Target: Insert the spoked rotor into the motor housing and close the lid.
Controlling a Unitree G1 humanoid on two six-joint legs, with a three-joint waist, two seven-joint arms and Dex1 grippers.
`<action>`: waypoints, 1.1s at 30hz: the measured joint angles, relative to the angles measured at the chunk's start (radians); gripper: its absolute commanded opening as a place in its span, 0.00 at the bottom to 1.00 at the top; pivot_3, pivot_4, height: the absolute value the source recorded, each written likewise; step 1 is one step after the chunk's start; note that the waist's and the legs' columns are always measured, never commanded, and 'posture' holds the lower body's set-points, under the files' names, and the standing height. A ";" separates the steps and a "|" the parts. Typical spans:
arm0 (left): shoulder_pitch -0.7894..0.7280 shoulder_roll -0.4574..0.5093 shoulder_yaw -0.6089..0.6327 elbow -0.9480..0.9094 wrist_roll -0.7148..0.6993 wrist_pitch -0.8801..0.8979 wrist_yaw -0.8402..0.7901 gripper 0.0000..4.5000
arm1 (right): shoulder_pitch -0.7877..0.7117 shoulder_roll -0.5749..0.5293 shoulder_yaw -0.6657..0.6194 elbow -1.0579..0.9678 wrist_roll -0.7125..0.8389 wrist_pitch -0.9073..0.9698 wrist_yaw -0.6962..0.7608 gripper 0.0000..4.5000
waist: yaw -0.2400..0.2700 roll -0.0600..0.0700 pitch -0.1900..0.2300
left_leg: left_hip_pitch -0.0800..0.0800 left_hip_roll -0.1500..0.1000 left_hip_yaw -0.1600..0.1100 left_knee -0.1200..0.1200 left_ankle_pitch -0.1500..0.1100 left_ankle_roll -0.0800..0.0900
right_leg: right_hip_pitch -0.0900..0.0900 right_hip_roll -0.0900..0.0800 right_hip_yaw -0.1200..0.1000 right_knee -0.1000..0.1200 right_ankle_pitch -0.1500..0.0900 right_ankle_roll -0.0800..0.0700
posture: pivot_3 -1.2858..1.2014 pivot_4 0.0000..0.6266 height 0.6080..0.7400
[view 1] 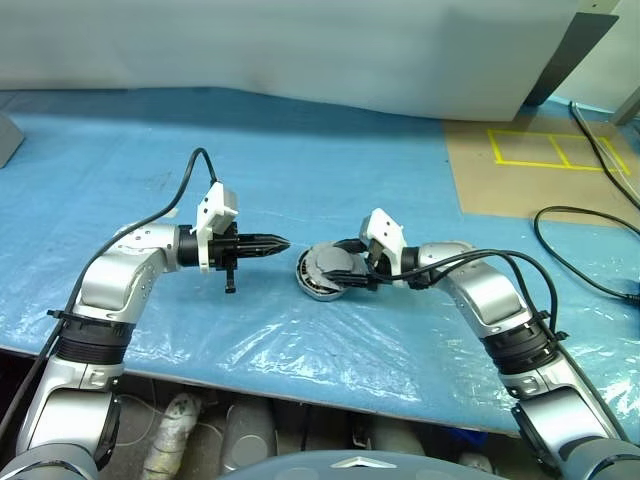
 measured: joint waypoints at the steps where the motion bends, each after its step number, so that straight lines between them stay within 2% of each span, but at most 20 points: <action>1: 0.003 0.000 0.000 -0.003 -0.001 0.000 0.003 0.00 | -0.007 0.009 0.000 -0.001 -0.001 0.007 -0.010 0.66 | -0.002 0.000 0.000 | 0.000 0.000 0.000 0.000 0.000 0.000 | 0.000 0.000 0.000 0.000 0.000 0.000 | 0.52 0.24 1.00; 10: 0.021 -0.005 0.000 -0.007 -0.005 0.001 0.026 0.00 | -0.025 0.044 0.024 0.047 -0.074 0.001 -0.074 0.66 | -0.008 0.000 0.000 | 0.000 0.000 0.000 0.000 0.000 0.000 | 0.000 0.000 0.000 0.000 0.000 0.000 | 0.52 0.24 1.00; 16: 0.021 -0.013 0.000 -0.007 -0.005 -0.001 0.035 0.00 | -0.054 0.112 0.040 0.096 -0.106 -0.014 -0.109 0.66 | -0.015 0.000 0.000 | 0.001 0.000 0.000 0.000 0.000 0.000 | 0.000 0.000 0.001 0.001 0.000 0.000 | 0.52 0.24 1.00; 33: 0.019 -0.023 -0.004 0.016 -0.003 -0.019 0.041 0.00 | -0.202 0.223 0.079 0.221 -0.177 0.096 -0.205 0.66 | -0.013 0.000 0.000 | 0.002 0.000 0.000 0.001 0.000 -0.001 | 0.001 0.000 0.000 0.001 0.000 0.000 | 0.52 0.24 1.00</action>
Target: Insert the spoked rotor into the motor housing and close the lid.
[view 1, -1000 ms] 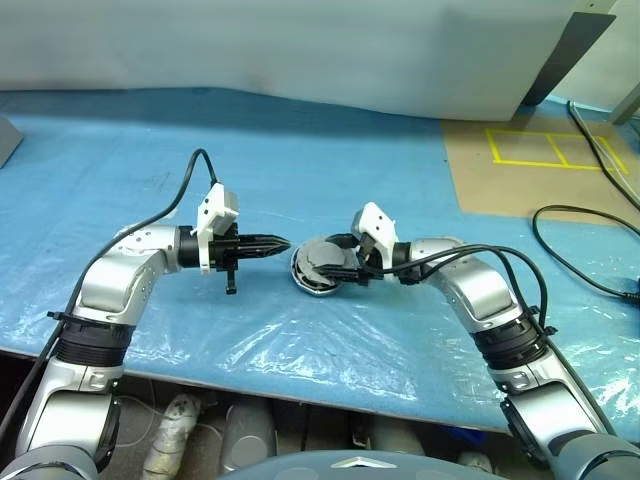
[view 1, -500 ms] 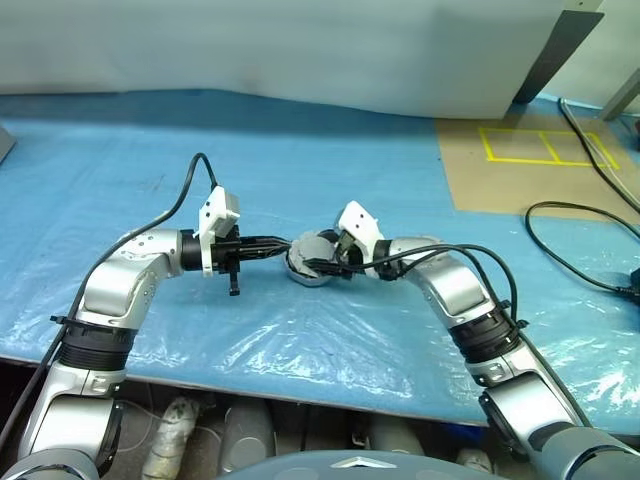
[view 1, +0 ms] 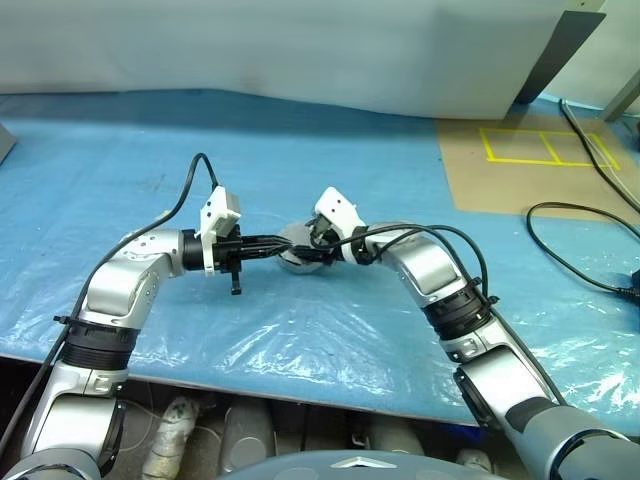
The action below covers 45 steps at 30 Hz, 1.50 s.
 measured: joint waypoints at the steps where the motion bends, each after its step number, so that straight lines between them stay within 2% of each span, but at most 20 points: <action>1: 0.000 0.000 0.000 0.003 0.000 0.000 0.000 0.00 | -0.002 0.009 0.000 0.009 -0.004 0.000 -0.011 0.66 | 0.000 0.000 0.000 | 0.001 0.000 0.000 0.000 0.000 0.000 | 0.001 0.000 0.000 0.000 0.000 0.000 | 0.52 0.24 1.00; 11: 0.000 0.000 -0.005 0.010 0.003 -0.002 0.002 0.00 | -0.018 0.083 0.003 0.072 -0.042 0.016 -0.100 0.66 | -0.003 0.000 0.000 | 0.018 0.000 0.001 -0.004 0.000 0.000 | 0.014 0.000 0.003 0.000 0.000 -0.001 | 0.52 0.24 1.00; 18: -0.004 0.002 -0.005 0.021 0.005 -0.009 0.001 0.00 | -0.038 0.117 -0.050 0.090 -0.019 0.063 -0.108 0.66 | -0.006 0.000 0.000 | 0.016 0.000 0.001 -0.005 0.000 0.000 | 0.011 0.000 0.003 -0.001 0.001 -0.002 | 0.52 0.24 1.00; 21: -0.006 0.003 -0.007 0.024 0.006 -0.010 0.000 0.00 | -0.070 0.125 -0.039 0.135 -0.034 0.042 -0.122 0.66 | -0.010 0.000 0.000 | 0.013 0.000 0.001 -0.006 0.000 0.000 | 0.009 0.000 0.003 -0.001 0.001 -0.002 | 0.52 0.24 1.00; 25: -0.010 0.003 -0.009 0.030 0.019 -0.018 0.000 0.00 | -0.054 0.113 0.011 0.134 -0.073 -0.023 -0.120 0.66 | -0.013 0.000 0.000 | 0.013 -0.001 0.001 -0.006 0.000 -0.001 | 0.010 0.000 0.003 -0.003 0.001 -0.001 | 0.52 0.24 1.00; 31: -0.015 -0.001 -0.010 0.036 0.029 -0.027 0.009 0.00 | -0.030 0.108 0.017 0.133 -0.087 -0.069 -0.127 0.66 | -0.015 0.000 0.000 | 0.015 -0.001 0.001 -0.007 0.000 -0.001 | 0.011 0.000 0.003 -0.003 0.001 -0.001 | 0.52 0.24 1.00; 39: -0.102 -0.064 -0.039 0.286 0.196 -0.163 0.158 0.00 | 0.014 0.097 0.010 0.099 -0.093 -0.087 -0.123 0.66 | -0.009 0.001 -0.001 | 0.016 -0.001 0.001 -0.007 0.000 -0.001 | 0.014 -0.001 0.003 -0.006 0.000 0.000 | 0.52 0.24 1.00; 45: -0.111 -0.073 -0.039 0.363 0.205 -0.217 0.131 0.00 | 0.056 0.074 -0.037 0.047 -0.063 -0.086 -0.102 0.66 | 0.009 0.001 -0.001 | 0.013 -0.001 0.001 -0.010 0.000 -0.001 | 0.013 -0.001 0.001 -0.008 0.000 0.000 | 0.52 0.24 1.00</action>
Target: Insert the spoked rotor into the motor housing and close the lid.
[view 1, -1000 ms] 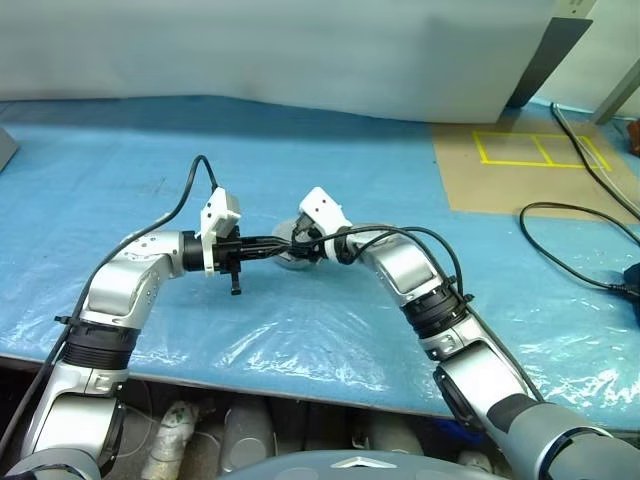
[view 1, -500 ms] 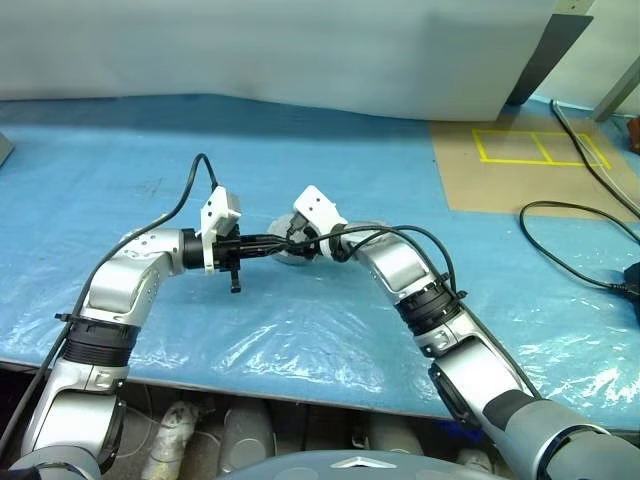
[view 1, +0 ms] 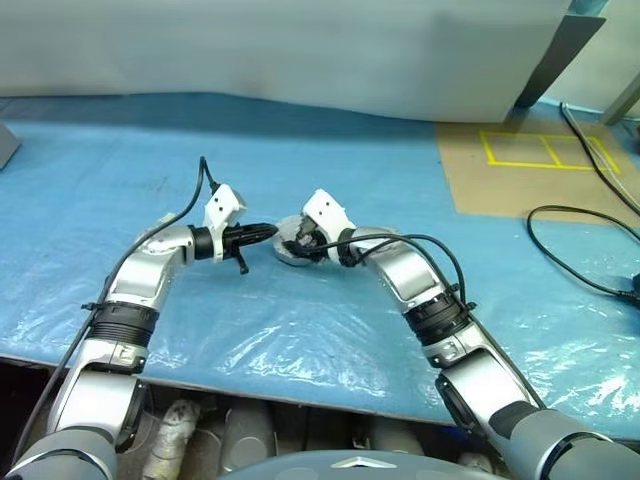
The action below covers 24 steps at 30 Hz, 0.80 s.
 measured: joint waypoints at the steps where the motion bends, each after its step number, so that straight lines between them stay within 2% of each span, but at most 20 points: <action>1: 0.000 -0.002 0.000 0.006 0.000 -0.006 -0.007 0.00 | 0.005 -0.003 -0.008 -0.008 0.005 0.000 0.001 0.66 | 0.004 0.000 0.000 | 0.000 0.000 0.000 0.000 0.000 0.000 | 0.000 0.000 0.000 0.000 0.000 0.000 | 0.52 0.24 1.00; 12: -0.044 -0.055 -0.028 0.139 0.066 -0.099 -0.016 0.00 | 0.037 -0.021 -0.032 -0.051 0.018 0.016 0.008 0.66 | 0.020 0.000 0.000 | 0.000 0.000 0.000 -0.001 0.000 0.000 | 0.000 0.000 0.000 -0.002 0.000 0.000 | 0.52 0.24 1.00; 24: -0.061 -0.069 -0.036 0.166 0.089 -0.134 -0.034 0.00 | 0.050 -0.039 -0.004 -0.073 0.016 0.019 0.006 0.66 | 0.021 0.000 0.000 | 0.000 0.000 0.000 -0.004 0.000 0.000 | 0.001 -0.001 -0.001 -0.005 0.000 0.001 | 0.52 0.24 1.00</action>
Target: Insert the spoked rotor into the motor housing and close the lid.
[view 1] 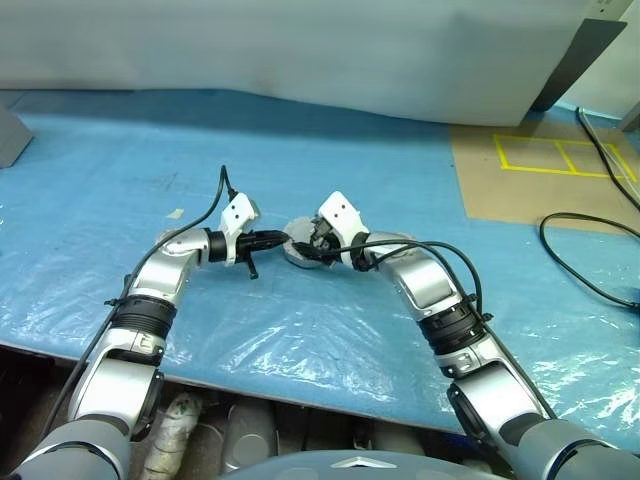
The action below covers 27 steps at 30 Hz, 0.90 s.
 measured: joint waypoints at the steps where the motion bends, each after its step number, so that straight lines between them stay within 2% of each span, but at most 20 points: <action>1: 0.000 0.000 0.000 0.001 0.005 -0.006 0.000 0.00 | 0.000 0.000 0.000 -0.001 0.000 0.001 -0.001 0.66 | 0.000 0.000 0.000 | 0.000 0.000 0.000 0.000 0.000 0.000 | 0.000 0.000 0.000 0.000 0.000 0.000 | 0.52 0.24 1.00; 3: 0.000 0.000 -0.003 0.004 0.015 -0.019 0.000 0.00 | -0.003 0.000 -0.001 -0.004 0.000 0.004 -0.002 0.66 | 0.000 0.000 0.000 | 0.000 0.000 0.000 -0.001 0.000 0.000 | 0.000 0.000 0.000 -0.001 0.000 0.000 | 0.52 0.24 1.00; 7: -0.005 -0.002 -0.004 0.020 0.031 -0.042 0.002 0.00 | 0.002 0.001 -0.011 -0.010 0.010 0.001 0.008 0.96 | 0.001 0.000 0.000 | 0.000 0.000 0.000 -0.002 0.000 0.000 | 0.001 0.000 0.000 -0.002 0.000 0.000 | 0.52 0.24 1.00; 8: -0.007 -0.003 -0.004 0.021 0.034 -0.045 0.003 0.00 | 0.006 0.001 -0.012 -0.016 0.015 -0.002 0.017 0.99 | 0.001 0.000 0.000 | 0.001 0.000 0.000 -0.002 0.000 0.000 | 0.001 0.000 0.000 -0.002 0.000 0.000 | 0.52 0.24 1.00; 16: -0.009 -0.013 -0.003 0.024 0.042 -0.051 0.010 0.00 | 0.049 -0.048 -0.037 -0.075 0.057 -0.038 0.107 0.99 | -0.001 0.000 0.000 | -0.001 0.000 0.000 -0.003 0.000 0.000 | -0.001 0.000 0.000 -0.003 0.001 0.001 | 0.52 0.24 1.00; 27: -0.018 -0.010 -0.004 0.034 0.043 -0.053 -0.004 0.00 | 0.072 -0.001 -0.164 -0.117 0.187 -0.055 0.090 0.99 | -0.001 0.000 0.000 | -0.003 0.000 0.000 -0.003 0.000 0.000 | -0.004 0.000 -0.001 -0.003 0.002 0.003 | 0.52 0.24 1.00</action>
